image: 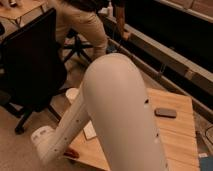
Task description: Drag the pepper across the table
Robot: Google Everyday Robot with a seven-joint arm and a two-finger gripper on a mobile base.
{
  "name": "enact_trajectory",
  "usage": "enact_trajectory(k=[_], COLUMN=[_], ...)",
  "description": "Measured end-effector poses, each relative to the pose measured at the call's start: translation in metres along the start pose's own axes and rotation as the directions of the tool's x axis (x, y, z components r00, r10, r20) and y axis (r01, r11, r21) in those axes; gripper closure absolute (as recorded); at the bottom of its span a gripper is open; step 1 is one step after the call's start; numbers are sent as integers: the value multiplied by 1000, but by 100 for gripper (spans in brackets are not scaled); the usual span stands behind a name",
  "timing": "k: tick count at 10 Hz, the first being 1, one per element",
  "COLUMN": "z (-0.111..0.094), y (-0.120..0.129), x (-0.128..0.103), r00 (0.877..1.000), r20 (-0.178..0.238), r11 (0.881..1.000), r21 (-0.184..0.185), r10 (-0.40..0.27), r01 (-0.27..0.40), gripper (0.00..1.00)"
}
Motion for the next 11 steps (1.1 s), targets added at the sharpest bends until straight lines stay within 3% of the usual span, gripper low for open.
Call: enact_trajectory(k=[7,11], z=[6,17], y=[-17,-48], x=[7,25], r00=[996,986], r20=[-40,-82], r11=[997,988], r21=[32,63], r10=[75,144], r01=[-74,-139], gripper=[54,54])
